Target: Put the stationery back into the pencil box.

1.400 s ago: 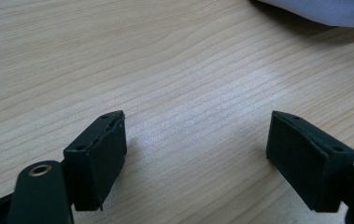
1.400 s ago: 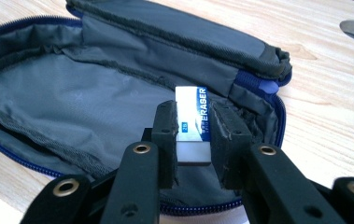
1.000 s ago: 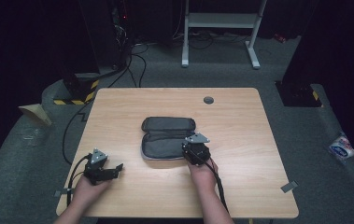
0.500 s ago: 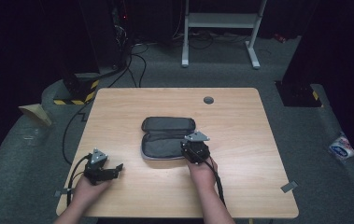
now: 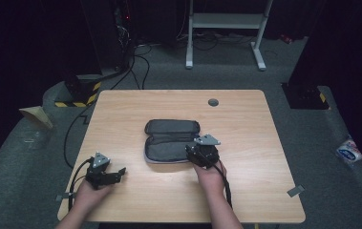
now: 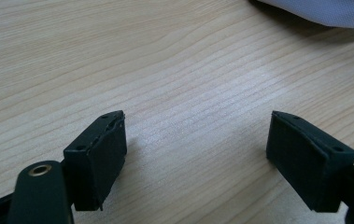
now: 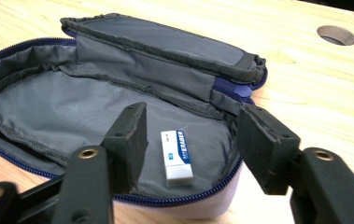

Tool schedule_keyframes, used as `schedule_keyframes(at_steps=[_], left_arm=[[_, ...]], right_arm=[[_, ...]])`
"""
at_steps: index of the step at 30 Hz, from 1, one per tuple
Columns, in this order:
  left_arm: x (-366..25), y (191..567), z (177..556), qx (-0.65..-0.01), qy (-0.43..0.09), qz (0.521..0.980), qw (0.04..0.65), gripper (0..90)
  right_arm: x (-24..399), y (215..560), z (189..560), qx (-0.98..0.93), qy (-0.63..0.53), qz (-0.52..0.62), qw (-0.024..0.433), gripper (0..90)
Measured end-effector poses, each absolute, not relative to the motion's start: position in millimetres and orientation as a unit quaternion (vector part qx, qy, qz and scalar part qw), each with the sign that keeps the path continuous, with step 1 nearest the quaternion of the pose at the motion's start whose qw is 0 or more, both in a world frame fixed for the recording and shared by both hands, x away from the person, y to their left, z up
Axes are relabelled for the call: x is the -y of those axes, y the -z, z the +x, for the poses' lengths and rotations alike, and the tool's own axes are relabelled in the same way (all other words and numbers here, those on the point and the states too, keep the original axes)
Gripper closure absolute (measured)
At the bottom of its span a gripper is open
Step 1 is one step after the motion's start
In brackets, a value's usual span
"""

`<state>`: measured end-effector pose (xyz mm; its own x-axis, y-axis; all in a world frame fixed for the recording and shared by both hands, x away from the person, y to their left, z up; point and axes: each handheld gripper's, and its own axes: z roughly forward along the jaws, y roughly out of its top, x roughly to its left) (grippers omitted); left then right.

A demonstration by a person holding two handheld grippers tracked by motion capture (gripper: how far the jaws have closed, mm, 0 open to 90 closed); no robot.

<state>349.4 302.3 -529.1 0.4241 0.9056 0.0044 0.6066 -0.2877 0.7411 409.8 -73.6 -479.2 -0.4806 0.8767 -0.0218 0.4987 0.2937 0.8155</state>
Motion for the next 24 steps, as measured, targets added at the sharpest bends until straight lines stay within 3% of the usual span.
schedule_keyframes(at_steps=[11,24], left_arm=[[-304,529,342,-0.489,-0.221,0.773,0.34,20.4],[-301,529,342,-0.498,-0.223,0.767,0.339,19.4]], right_arm=[[108,484,400,-0.758,-0.398,0.451,0.254,32.0],[194,508,380,-0.74,-0.351,0.508,0.268,27.2]])
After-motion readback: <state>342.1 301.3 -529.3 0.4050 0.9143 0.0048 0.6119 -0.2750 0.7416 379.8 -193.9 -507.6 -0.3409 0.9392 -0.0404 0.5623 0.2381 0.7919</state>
